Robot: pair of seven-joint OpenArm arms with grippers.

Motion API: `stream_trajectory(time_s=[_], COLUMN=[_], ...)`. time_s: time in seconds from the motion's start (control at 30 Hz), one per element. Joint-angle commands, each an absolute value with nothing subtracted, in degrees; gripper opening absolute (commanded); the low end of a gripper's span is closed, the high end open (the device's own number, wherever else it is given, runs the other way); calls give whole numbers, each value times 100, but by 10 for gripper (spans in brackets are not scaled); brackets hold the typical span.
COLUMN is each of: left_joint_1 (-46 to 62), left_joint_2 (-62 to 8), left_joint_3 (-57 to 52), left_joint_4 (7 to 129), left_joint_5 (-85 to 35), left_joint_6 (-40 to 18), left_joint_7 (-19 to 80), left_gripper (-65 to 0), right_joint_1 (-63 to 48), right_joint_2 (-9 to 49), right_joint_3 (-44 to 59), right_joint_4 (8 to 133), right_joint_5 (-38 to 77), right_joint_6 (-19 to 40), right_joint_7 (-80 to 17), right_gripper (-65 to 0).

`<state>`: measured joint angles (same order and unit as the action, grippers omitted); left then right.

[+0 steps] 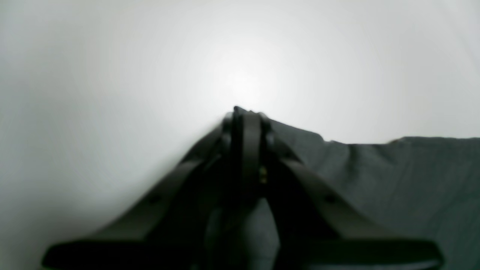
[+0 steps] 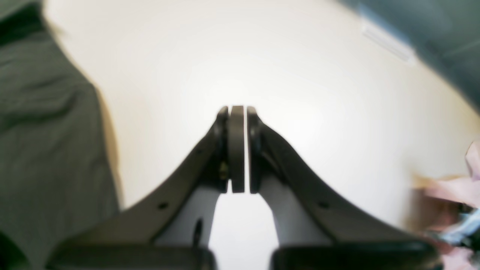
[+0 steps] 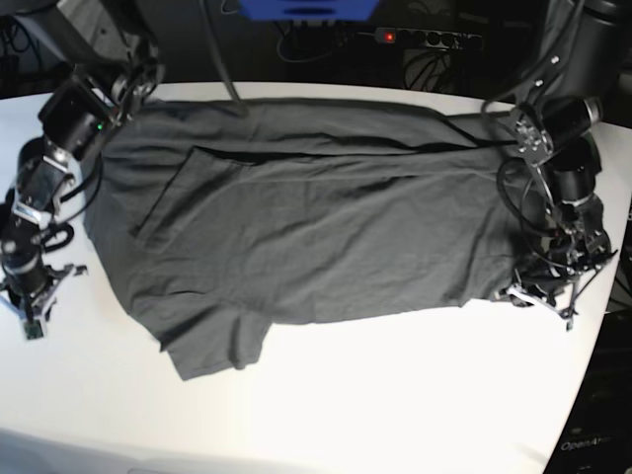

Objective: Fold the T-shirt properly
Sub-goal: 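Reach the right gripper to the other hem corner and grasp it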

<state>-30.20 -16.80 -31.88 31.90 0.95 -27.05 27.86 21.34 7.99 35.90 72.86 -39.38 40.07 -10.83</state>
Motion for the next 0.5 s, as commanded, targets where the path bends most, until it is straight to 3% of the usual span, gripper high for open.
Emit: stream_trajectory(time_s=[0.0,0.23,0.47], left_joint_1=[-2993,-2870,-2870], left_joint_2=[-1666,-1657,-1657], left_joint_3=[-3169,-3169,-3169], left_joint_4=[3143,3178,3152], left_joint_5=[330,330,330], left_joint_6=[-2651,-2651,-2651], left_joint_7=[3257,3257,3257], left_gripper=[-626,-626,-626], right_joint_1=[2527,3776,4769], right_joint_2=[848,857,840], right_joint_3=[3556,3556,3565], right_joint_4=[6993,4725,3547], right_joint_5=[-3978,-4374,-4374], right_joint_6=[4000,4000,4000], right_joint_7=[-1077,-1648,-1956], right_gripper=[-635,-634,-634])
